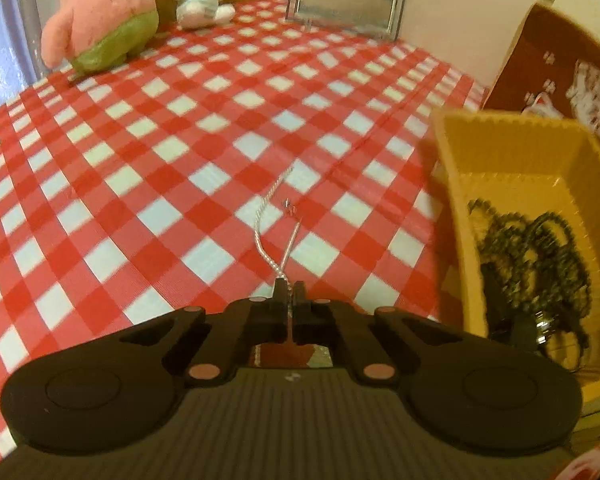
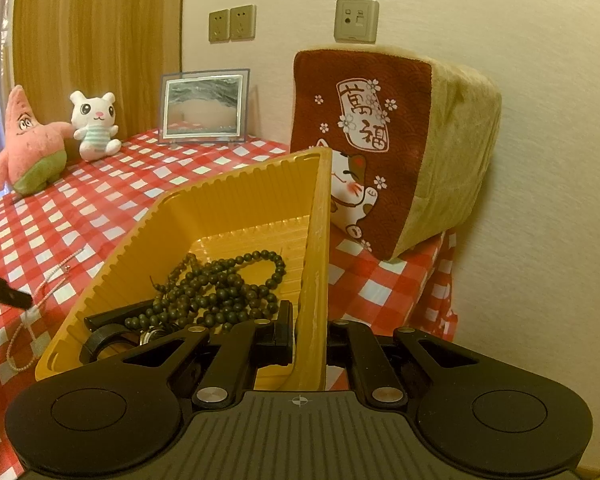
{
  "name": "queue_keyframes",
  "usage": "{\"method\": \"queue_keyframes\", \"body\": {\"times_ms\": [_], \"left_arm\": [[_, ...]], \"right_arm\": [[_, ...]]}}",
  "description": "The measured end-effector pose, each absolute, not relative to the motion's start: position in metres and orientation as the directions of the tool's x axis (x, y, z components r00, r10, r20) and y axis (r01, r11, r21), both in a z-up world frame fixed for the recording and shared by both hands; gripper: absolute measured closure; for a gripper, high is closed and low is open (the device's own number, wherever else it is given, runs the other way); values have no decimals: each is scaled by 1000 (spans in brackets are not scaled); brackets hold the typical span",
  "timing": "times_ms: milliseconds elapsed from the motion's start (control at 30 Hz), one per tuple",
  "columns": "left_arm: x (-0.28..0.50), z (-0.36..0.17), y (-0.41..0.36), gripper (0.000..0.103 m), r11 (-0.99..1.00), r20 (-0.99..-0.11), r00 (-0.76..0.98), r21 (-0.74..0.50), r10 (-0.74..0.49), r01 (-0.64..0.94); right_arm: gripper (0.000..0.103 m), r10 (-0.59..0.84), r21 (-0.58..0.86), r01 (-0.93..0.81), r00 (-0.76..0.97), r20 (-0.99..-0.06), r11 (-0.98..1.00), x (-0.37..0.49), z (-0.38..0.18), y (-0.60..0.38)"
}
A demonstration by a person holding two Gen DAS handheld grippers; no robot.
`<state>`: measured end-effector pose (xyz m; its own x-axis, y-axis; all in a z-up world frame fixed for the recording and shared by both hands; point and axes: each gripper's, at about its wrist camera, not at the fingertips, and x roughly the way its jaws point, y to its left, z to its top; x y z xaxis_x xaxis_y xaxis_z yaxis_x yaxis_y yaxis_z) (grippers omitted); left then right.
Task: Organize jewelry
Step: 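Lift the pearl strand into the orange tray and open the left gripper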
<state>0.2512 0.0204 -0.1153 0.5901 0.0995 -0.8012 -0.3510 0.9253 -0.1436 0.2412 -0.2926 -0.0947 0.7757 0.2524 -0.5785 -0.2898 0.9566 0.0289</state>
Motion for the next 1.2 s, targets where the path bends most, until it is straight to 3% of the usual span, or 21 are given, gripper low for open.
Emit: {"method": "queue_keyframes", "body": {"times_ms": [600,1200], "left_arm": [[225,43,42,102,952,-561,826,-223,49,-208],[242,110,-30,102,961,-414,893,-271,-176,63]], "right_arm": [[96,259,26,-298,778,-572,954,244,-92,-288],[96,275,35,-308,784,-557,951,244,-90,-287]]}}
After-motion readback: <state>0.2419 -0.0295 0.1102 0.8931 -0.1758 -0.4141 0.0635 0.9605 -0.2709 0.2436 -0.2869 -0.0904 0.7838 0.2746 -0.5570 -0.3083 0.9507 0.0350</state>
